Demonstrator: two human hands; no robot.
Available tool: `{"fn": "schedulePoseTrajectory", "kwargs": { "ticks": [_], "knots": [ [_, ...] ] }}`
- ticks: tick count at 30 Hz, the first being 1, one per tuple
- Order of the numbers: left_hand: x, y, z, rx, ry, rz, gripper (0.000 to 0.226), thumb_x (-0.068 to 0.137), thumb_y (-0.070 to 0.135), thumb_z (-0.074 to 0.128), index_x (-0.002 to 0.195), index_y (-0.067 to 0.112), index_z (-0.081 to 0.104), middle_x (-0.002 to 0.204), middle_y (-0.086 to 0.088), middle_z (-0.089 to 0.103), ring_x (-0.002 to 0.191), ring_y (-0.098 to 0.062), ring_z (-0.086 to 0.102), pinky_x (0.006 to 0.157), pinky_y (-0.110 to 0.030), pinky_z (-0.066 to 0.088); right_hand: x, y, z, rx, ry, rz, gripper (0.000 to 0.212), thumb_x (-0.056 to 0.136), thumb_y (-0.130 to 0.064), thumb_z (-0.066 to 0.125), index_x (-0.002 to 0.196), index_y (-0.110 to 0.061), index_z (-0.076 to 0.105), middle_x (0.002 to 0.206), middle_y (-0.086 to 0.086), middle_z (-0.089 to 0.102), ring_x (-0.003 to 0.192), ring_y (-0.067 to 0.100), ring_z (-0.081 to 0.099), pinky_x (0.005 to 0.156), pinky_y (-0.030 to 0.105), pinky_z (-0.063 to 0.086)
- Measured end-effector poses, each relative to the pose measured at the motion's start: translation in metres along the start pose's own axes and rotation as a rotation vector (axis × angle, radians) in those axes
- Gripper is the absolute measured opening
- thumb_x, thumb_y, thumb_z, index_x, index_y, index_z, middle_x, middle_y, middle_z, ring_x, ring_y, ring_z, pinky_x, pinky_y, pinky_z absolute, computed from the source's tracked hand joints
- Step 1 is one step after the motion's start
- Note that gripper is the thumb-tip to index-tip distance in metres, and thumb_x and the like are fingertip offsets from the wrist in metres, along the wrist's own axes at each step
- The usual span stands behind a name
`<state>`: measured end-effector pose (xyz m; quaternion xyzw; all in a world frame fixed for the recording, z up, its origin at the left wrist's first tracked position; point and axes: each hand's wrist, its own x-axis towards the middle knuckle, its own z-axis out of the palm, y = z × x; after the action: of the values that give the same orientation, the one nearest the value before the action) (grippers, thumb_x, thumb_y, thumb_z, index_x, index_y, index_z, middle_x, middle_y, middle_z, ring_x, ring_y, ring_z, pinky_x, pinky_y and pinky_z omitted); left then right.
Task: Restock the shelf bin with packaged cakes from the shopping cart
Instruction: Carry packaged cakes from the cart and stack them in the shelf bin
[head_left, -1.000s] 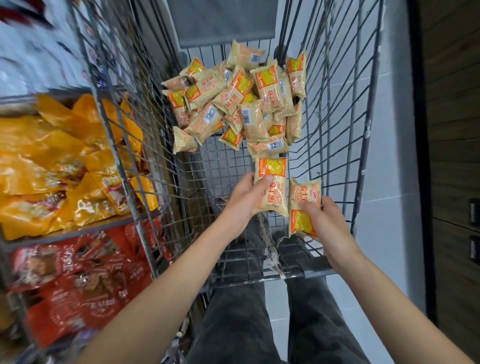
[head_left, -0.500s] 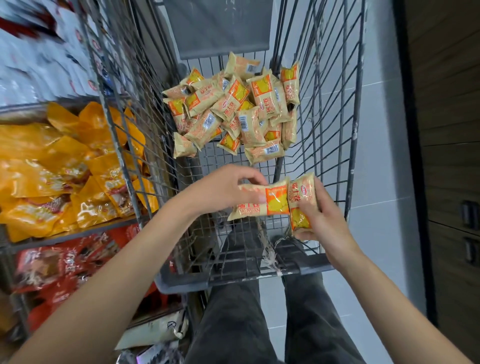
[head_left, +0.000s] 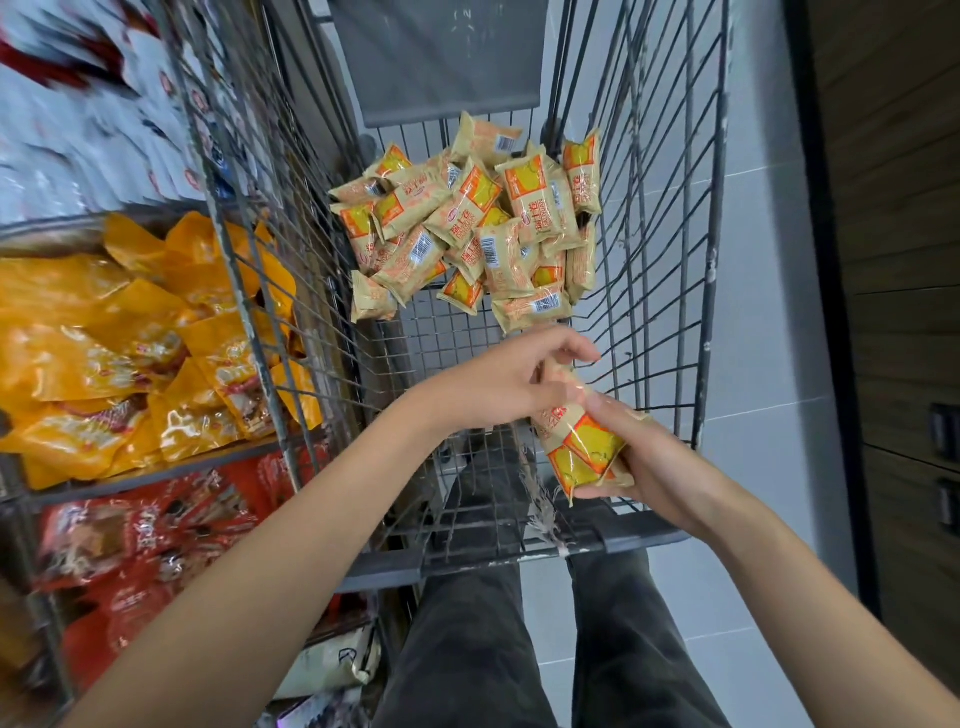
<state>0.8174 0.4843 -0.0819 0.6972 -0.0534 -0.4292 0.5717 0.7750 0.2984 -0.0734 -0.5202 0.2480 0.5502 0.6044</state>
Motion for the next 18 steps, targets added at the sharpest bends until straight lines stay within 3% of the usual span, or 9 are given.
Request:
{"fn": "schedulePoseTrajectory", "kwargs": {
  "ticks": [2, 5, 10, 14, 18],
  "knots": [
    [0.000, -0.003, 0.001, -0.255, 0.137, -0.027, 0.034, 0.088, -0.006, 0.053, 0.108, 0.022, 0.052, 0.110, 0.009, 0.051, 0.100, -0.007, 0.052, 0.087, -0.021, 0.046, -0.001, -0.001, -0.001, 0.079, -0.024, 0.006, 0.054, 0.077, -0.047, 0.059, 0.128, -0.029, 0.052, 0.112, 0.003, 0.069, 0.101, 0.020, 0.067, 0.074, 0.034, 0.057],
    [0.001, -0.007, 0.006, -0.446, 0.260, -0.035, 0.035, 0.084, -0.014, 0.054, 0.099, 0.017, 0.052, 0.105, 0.003, 0.056, 0.096, -0.005, 0.056, 0.086, -0.019, 0.049, -0.001, -0.004, -0.003, 0.133, -0.069, 0.021, 0.053, 0.080, -0.037, 0.060, 0.131, -0.027, 0.048, 0.117, 0.005, 0.068, 0.107, 0.024, 0.065, 0.080, 0.038, 0.057],
    [0.003, -0.013, 0.004, -0.437, 0.200, -0.025, 0.033, 0.081, -0.015, 0.058, 0.093, 0.016, 0.056, 0.094, 0.003, 0.060, 0.084, 0.000, 0.059, 0.080, -0.017, 0.049, -0.001, -0.010, -0.006, 0.179, -0.215, 0.069, 0.065, 0.075, -0.032, 0.071, 0.134, -0.020, 0.047, 0.125, 0.011, 0.062, 0.113, 0.028, 0.061, 0.085, 0.038, 0.054],
    [0.004, -0.009, -0.003, -0.413, 0.157, -0.028, 0.033, 0.081, -0.016, 0.057, 0.092, 0.015, 0.057, 0.091, 0.004, 0.061, 0.083, 0.000, 0.059, 0.078, -0.016, 0.048, -0.001, -0.011, -0.007, 0.417, -0.342, 0.090, 0.078, 0.066, -0.033, 0.084, 0.132, -0.008, 0.050, 0.130, 0.021, 0.056, 0.116, 0.035, 0.056, 0.094, 0.048, 0.050],
    [0.006, -0.002, -0.007, -0.373, 0.086, -0.026, 0.031, 0.079, -0.015, 0.060, 0.089, 0.014, 0.058, 0.088, 0.004, 0.061, 0.080, -0.002, 0.059, 0.075, -0.016, 0.049, 0.002, -0.010, -0.007, 0.474, -0.363, 0.108, 0.083, 0.063, -0.037, 0.086, 0.131, -0.007, 0.050, 0.129, 0.022, 0.056, 0.117, 0.037, 0.056, 0.091, 0.047, 0.050]
  ]
}}
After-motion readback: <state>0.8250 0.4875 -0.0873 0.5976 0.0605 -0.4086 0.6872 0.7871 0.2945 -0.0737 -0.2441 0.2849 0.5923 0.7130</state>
